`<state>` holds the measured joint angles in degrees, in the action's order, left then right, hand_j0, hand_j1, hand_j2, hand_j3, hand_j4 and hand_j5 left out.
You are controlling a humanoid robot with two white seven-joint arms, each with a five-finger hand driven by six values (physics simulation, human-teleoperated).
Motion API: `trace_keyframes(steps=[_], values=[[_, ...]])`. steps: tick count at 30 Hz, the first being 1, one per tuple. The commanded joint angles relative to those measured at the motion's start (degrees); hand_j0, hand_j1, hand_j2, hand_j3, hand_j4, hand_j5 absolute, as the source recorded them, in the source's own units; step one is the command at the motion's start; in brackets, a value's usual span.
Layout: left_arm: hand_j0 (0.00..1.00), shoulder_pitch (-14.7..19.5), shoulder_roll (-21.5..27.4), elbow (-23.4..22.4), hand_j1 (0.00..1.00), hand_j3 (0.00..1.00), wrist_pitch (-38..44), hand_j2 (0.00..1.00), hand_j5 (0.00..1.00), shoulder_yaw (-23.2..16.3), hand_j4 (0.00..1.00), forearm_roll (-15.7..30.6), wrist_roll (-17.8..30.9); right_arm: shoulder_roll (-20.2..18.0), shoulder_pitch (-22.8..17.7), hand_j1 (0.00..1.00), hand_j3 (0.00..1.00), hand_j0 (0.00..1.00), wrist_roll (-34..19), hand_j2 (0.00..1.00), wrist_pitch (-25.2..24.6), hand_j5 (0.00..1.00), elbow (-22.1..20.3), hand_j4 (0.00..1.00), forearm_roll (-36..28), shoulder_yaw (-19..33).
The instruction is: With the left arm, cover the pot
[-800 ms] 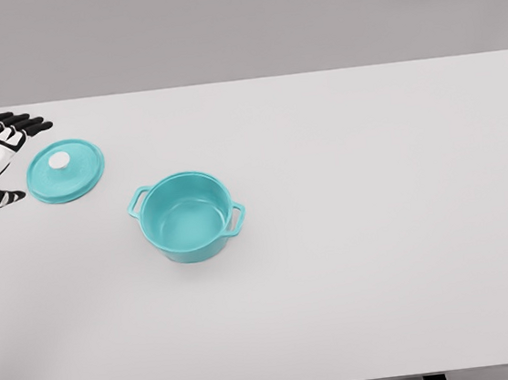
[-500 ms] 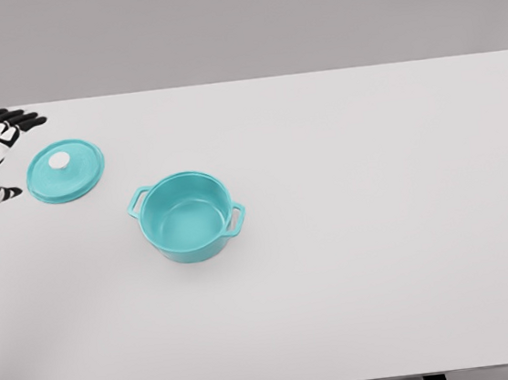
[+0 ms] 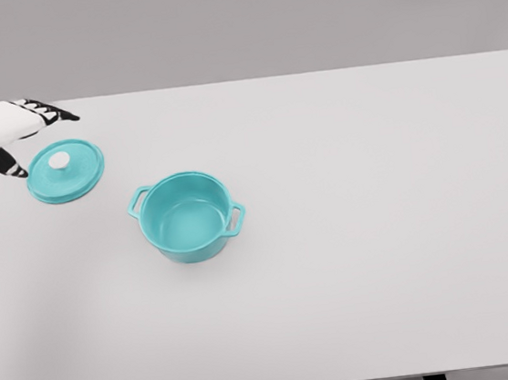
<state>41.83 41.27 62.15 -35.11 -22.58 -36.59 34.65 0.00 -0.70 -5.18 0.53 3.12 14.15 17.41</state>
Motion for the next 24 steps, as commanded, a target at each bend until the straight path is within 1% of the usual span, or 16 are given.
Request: trace_keyframes(steps=[1,3,5,8,11,16,18,19,20,21,24], values=[[1.00,0.00,-0.23,-2.99,1.00,1.00,0.11,1.00,1.00,-3.09,1.00,0.20,0.35,0.00,0.00,1.00,1.00,1.00,-0.01,1.00,0.00,1.00,-0.04,1.00,0.00,-0.01],[1.00,1.76,-0.93,-5.63,1.00,1.00,0.11,1.00,1.00,-4.40,1.00,0.20,0.35,0.00,0.00,1.00,1.00,1.00,-0.01,1.00,0.00,1.00,0.04,1.00,0.00,-0.01],[1.00,3.34,-1.46,-7.22,1.00,1.00,0.11,1.00,1.00,-5.46,1.00,0.20,0.35,0.00,0.00,1.00,1.00,1.00,-0.01,1.00,0.00,1.00,-0.04,1.00,0.00,0.00],[1.00,4.75,-2.69,-9.06,1.00,1.00,0.11,1.00,1.00,-5.72,1.00,0.20,0.35,0.00,0.00,1.00,1.00,1.00,-0.01,1.00,0.00,1.00,0.04,1.00,0.00,-0.01],[1.00,6.86,-4.09,-13.01,1.00,1.00,0.11,1.00,1.00,-6.60,1.00,0.47,0.35,0.00,0.00,1.00,1.00,1.00,-0.01,1.00,0.00,1.00,-0.04,1.00,0.00,-0.01],[1.00,6.95,-4.71,-14.33,1.00,1.00,0.11,1.00,1.00,-6.60,1.00,0.91,0.35,0.00,0.00,1.00,1.00,1.00,-0.01,1.00,0.00,1.00,0.04,1.00,0.00,-0.01],[1.00,7.03,-4.80,-15.74,1.00,1.00,0.11,1.00,1.00,-6.86,1.00,2.93,0.35,0.00,0.00,1.00,1.00,1.00,-0.01,1.00,0.00,1.00,-0.04,1.00,0.00,-0.01],[1.00,7.21,-4.97,-16.44,1.00,1.00,0.11,1.00,1.00,-7.30,1.00,3.02,0.35,0.00,0.00,1.00,1.00,1.00,-0.01,1.00,0.00,1.00,-0.04,1.00,0.00,-0.01],[1.00,8.17,-6.29,-18.72,1.00,1.00,0.11,1.00,1.00,-7.39,1.00,3.02,0.35,0.00,0.00,1.00,1.00,1.00,-0.01,1.00,0.00,1.00,0.04,1.00,0.00,-0.01],[1.00,8.70,-6.47,-19.96,1.00,1.00,0.11,1.00,1.00,-7.39,1.00,3.02,0.35,0.00,0.00,1.00,1.00,1.00,-0.01,1.00,0.00,1.00,-0.04,1.00,0.00,-0.01],[0.97,9.49,-7.61,-22.07,0.97,0.97,0.11,0.97,0.97,-7.39,0.97,3.10,0.35,0.00,0.00,1.00,1.00,1.00,-0.01,1.00,0.00,1.00,0.04,1.00,0.00,-0.01]])
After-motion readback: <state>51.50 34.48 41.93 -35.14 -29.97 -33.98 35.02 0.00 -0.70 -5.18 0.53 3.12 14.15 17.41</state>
